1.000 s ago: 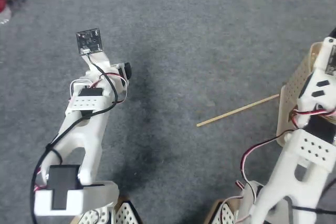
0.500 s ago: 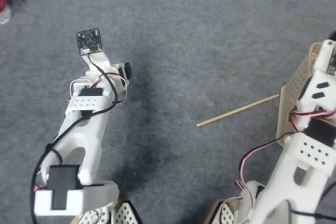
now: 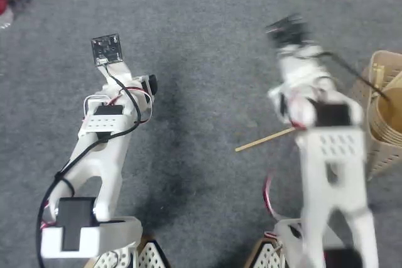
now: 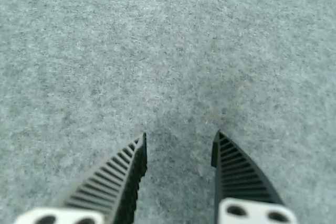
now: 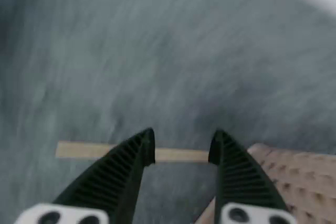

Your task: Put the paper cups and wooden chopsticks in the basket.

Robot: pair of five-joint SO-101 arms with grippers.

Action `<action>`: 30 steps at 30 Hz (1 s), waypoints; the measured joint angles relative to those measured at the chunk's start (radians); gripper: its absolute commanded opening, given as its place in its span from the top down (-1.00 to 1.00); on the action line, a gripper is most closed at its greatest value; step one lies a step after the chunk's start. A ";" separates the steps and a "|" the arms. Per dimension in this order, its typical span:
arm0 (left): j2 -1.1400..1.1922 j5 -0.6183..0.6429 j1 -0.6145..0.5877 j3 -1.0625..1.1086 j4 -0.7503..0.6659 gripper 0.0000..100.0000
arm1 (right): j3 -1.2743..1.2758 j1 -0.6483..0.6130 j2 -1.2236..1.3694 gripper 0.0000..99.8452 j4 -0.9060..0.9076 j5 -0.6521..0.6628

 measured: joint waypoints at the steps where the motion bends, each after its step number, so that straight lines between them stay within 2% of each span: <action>1: 0.000 0.000 0.000 0.000 0.000 0.60 | 0.000 -0.008 0.064 0.64 0.035 0.068; 3: 0.000 0.000 0.000 0.000 0.000 0.60 | 0.000 -0.006 0.183 0.67 0.091 0.241; 6: 0.000 0.000 0.000 0.000 0.000 0.60 | 0.000 0.005 0.305 0.83 0.123 0.545; 8: 0.000 0.000 0.000 0.000 0.000 0.60 | 0.000 0.021 0.353 0.96 0.091 0.674; 9: 0.000 0.000 0.000 0.000 0.000 0.60 | 0.000 0.031 0.370 0.99 0.060 0.694; 11: 0.000 0.000 0.000 0.000 0.000 0.60 | -0.002 0.046 0.400 0.93 0.002 0.712; 16: 0.000 0.000 0.000 0.000 0.000 0.60 | -0.002 0.052 0.493 0.56 -0.037 0.753; 18: 0.000 0.000 0.000 0.000 -0.008 0.60 | -0.002 0.052 0.534 0.49 -0.044 0.764; 24: 0.000 0.000 0.000 0.000 -0.040 0.60 | -0.002 0.054 0.657 0.56 -0.063 0.852; 28: 0.000 0.000 0.000 0.000 -0.040 0.60 | -0.049 0.060 0.715 0.57 -0.095 0.859; 30: 0.000 0.000 0.000 0.000 -0.040 0.60 | -0.086 0.060 0.740 0.66 -0.081 0.859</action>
